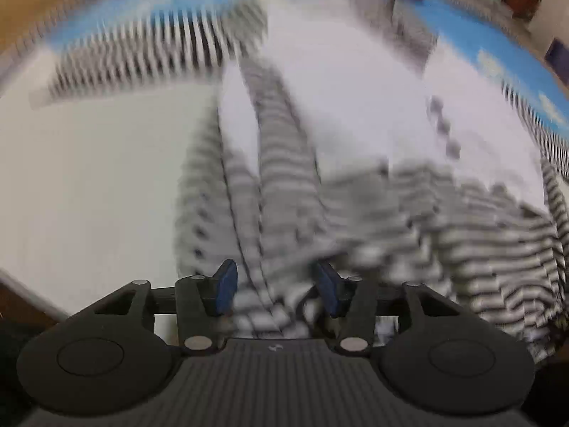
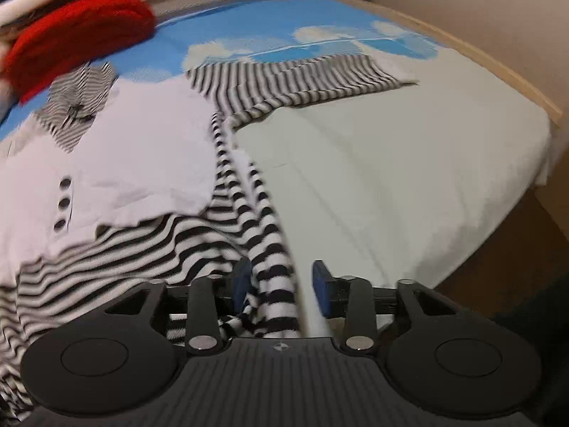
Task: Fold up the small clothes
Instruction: 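Grasp the striped sleeve cuff with the right gripper, then fold the held sleeve across the white front and open the right gripper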
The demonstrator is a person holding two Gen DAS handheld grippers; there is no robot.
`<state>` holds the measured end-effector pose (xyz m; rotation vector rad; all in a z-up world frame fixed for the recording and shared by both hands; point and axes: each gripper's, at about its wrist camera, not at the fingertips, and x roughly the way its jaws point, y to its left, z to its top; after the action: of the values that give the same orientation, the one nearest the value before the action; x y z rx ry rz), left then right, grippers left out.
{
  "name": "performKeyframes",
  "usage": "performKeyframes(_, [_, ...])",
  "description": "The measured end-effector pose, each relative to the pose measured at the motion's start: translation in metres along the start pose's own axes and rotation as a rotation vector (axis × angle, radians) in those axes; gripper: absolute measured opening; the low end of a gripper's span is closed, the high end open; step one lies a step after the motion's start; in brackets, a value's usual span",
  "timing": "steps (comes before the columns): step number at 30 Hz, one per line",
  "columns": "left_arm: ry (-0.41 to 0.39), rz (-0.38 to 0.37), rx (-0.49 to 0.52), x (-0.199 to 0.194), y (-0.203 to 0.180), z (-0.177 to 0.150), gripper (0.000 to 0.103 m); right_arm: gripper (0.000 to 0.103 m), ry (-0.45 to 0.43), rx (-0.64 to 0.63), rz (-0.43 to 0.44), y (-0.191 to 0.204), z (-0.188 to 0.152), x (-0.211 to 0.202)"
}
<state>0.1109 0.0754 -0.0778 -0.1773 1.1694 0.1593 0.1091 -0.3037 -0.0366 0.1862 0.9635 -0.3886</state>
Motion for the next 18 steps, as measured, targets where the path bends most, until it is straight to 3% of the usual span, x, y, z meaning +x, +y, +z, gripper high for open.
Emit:
performKeyframes(3, [-0.029,0.026,0.006,-0.007,-0.004,0.002,0.054,0.047,0.140,-0.028,-0.038,0.004,-0.008,0.025])
performKeyframes(5, [-0.125,0.028,0.031,-0.025,-0.007,0.006,0.055,0.047,0.123,0.034,-0.037,-0.003,-0.005,0.020])
performKeyframes(10, [-0.391,0.006,0.074,-0.071,-0.015,0.022,0.058,0.047,-0.150,0.035,0.037,0.001,0.022,-0.025])
performKeyframes(12, [-0.497,0.024,0.110,-0.087,-0.023,0.031,0.069,0.047,-0.268,0.000,0.067,0.006,0.031,-0.047])
performKeyframes(14, [-0.571,0.032,0.141,-0.104,-0.026,0.042,0.076,0.050,-0.328,-0.033,0.102,0.007,0.044,-0.063])
performKeyframes(18, [-0.700,0.013,0.195,-0.144,-0.027,0.083,0.080,0.061,-0.439,-0.071,0.230,0.012,0.079,-0.094])
